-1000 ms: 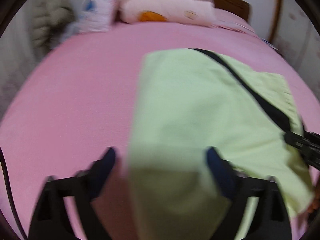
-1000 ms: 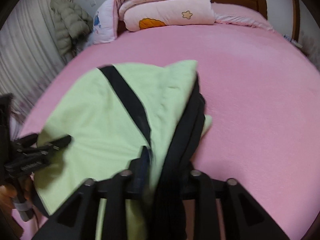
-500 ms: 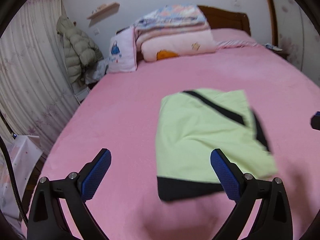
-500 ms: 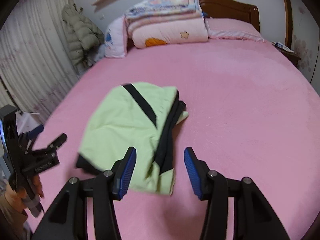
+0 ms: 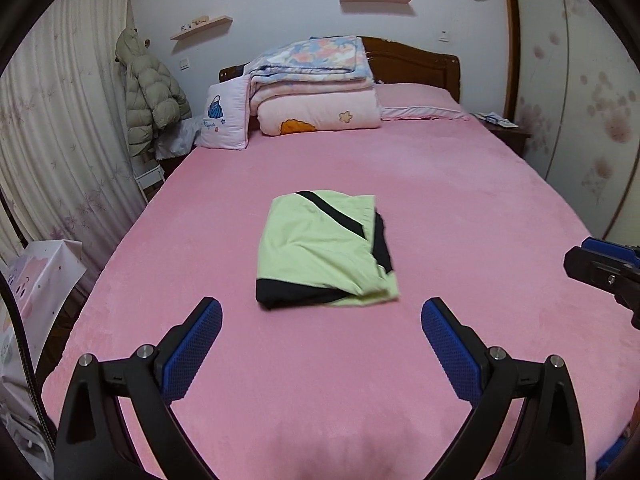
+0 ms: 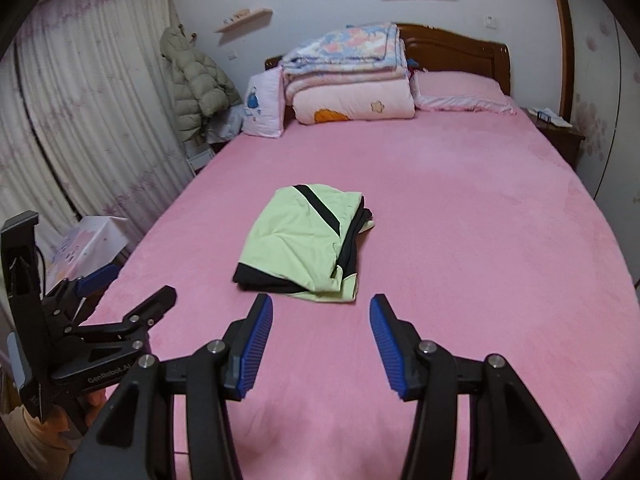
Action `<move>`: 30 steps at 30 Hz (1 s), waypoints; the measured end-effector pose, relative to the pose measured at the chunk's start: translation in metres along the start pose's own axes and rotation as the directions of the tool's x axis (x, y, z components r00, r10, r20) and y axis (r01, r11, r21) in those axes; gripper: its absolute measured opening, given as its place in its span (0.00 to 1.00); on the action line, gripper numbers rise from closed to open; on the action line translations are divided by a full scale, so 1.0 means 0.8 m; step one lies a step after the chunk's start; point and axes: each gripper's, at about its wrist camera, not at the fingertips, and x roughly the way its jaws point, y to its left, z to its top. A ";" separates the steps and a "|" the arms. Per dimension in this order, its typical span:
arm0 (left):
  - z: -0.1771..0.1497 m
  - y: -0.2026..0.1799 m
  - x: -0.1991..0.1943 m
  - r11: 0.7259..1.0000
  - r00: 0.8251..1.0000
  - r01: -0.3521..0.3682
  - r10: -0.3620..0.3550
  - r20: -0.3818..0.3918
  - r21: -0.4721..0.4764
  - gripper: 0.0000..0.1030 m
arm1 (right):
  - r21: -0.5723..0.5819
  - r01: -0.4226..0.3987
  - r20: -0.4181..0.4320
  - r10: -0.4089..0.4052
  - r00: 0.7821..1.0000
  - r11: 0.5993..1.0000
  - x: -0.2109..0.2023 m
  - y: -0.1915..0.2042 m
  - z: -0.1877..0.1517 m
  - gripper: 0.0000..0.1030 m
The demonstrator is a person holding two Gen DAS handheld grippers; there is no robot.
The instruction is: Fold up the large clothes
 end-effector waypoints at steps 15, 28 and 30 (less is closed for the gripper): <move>-0.096 -0.067 -0.155 0.996 0.999 0.048 -0.047 0.013 -0.079 0.99 | 0.037 0.029 0.042 -0.031 0.999 0.999 -0.158 -0.027 -0.131 0.49; -0.148 -0.123 -0.151 0.994 0.998 0.060 -0.063 -0.023 -0.090 0.99 | 0.159 0.148 0.042 -0.157 0.987 0.976 -0.171 -0.059 -0.214 0.50; -0.149 -0.129 -0.148 0.995 0.997 0.061 -0.065 -0.047 -0.081 0.99 | 0.168 0.158 0.039 -0.166 0.985 0.973 -0.170 -0.060 -0.217 0.54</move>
